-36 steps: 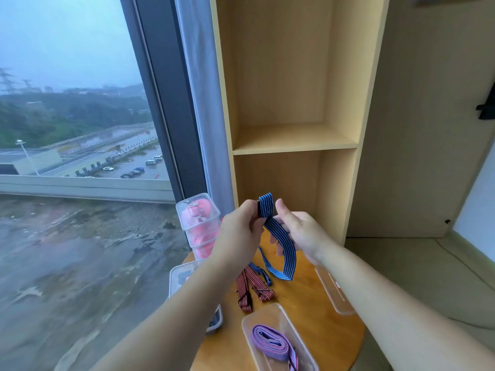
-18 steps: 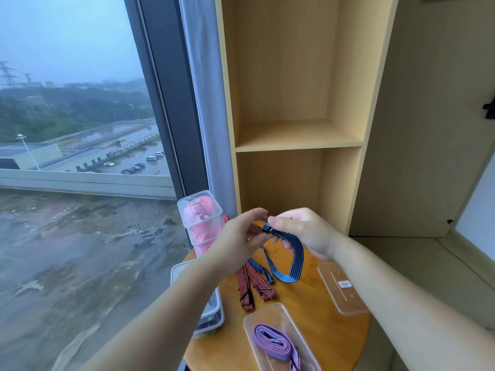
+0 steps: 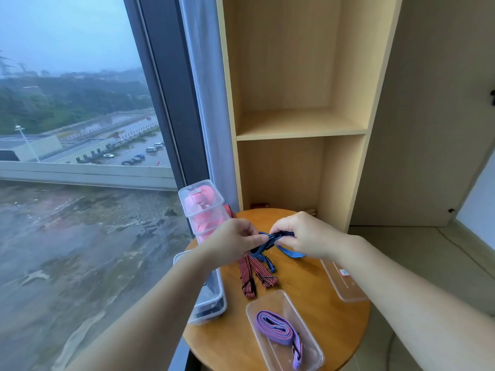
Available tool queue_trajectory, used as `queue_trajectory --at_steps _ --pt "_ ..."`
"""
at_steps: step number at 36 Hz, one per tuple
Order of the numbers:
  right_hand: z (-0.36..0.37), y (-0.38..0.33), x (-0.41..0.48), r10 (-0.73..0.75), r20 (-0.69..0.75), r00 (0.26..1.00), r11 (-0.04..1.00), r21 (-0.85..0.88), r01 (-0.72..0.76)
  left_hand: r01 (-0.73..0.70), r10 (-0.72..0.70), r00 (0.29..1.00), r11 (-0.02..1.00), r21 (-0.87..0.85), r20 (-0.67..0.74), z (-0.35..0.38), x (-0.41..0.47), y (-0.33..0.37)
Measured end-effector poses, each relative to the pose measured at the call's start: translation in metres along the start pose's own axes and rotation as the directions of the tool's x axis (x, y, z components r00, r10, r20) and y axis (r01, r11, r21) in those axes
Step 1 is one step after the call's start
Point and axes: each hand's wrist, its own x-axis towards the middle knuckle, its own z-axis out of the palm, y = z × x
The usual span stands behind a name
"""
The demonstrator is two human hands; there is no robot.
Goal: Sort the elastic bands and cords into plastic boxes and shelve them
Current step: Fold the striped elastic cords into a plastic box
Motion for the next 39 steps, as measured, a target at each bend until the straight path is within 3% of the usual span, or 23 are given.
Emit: queue_trajectory --at_steps 4,8,14,25,32,37,39 --pt "0.002 -0.005 0.003 -0.109 -0.032 0.994 0.994 -0.025 0.108 0.06 -0.04 0.986 0.991 -0.122 0.163 0.0 -0.004 -0.001" --pt "0.006 -0.007 0.002 -0.128 -0.088 0.988 0.992 -0.022 0.127 0.082 -0.043 0.979 0.978 -0.191 0.199 0.003 -0.005 -0.005" --pt "0.013 -0.001 0.002 0.075 -0.197 0.978 0.992 0.113 -0.053 0.059 -0.024 0.993 0.943 -0.327 0.112 0.015 -0.004 -0.008" --pt "0.027 -0.008 -0.005 -0.017 -0.115 0.993 0.987 0.154 0.035 0.008 -0.06 0.996 0.795 -0.607 -0.065 0.024 -0.001 -0.007" --pt "0.032 -0.004 -0.007 -0.045 -0.115 0.992 0.987 0.151 0.062 -0.007 -0.103 0.99 0.66 -0.751 -0.099 0.023 0.0 -0.004" --pt "0.028 -0.004 -0.008 -0.081 -0.218 0.973 0.989 0.102 0.106 -0.015 -0.08 0.993 0.663 -0.748 -0.091 0.019 -0.004 -0.005" --pt "0.026 -0.003 -0.01 -0.083 -0.228 0.97 0.994 0.044 0.096 -0.024 -0.09 0.987 0.739 -0.673 -0.134 0.017 -0.005 -0.006"
